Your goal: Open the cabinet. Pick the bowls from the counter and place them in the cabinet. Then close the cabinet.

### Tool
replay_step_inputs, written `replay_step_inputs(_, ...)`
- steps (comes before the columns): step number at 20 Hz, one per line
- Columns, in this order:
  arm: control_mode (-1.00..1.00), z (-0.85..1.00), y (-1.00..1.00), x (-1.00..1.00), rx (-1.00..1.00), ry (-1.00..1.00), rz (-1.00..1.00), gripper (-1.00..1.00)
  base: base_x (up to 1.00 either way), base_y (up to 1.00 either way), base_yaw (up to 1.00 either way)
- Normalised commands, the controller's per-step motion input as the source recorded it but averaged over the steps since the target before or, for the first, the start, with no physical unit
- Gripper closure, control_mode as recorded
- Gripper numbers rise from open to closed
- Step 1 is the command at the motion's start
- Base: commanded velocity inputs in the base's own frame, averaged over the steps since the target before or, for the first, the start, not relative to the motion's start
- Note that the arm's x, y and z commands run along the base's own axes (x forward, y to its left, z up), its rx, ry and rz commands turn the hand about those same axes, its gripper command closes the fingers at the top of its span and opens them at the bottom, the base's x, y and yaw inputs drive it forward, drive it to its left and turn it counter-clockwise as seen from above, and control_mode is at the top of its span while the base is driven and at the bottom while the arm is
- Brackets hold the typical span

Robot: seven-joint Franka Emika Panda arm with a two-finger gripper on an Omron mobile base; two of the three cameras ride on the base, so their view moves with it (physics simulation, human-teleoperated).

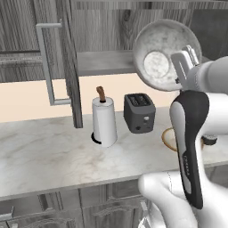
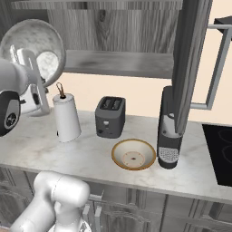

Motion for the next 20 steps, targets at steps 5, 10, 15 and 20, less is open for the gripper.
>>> replay_step_inputs(5,-1.00,0.00,-0.03,0.60,0.00,0.00,0.00,1.00,0.00,0.00,0.00)
replay_step_inputs(10,-1.00,0.00,0.00,0.49,0.00,0.00,0.01,1.00,0.00,0.00,0.00)
replay_step_inputs(15,-1.00,-0.01,0.05,0.49,0.00,0.00,0.00,1.00,0.00,0.00,0.00)
replay_step_inputs(20,-1.00,-0.06,0.24,0.50,0.00,0.00,0.00,1.00,0.00,0.00,0.00)
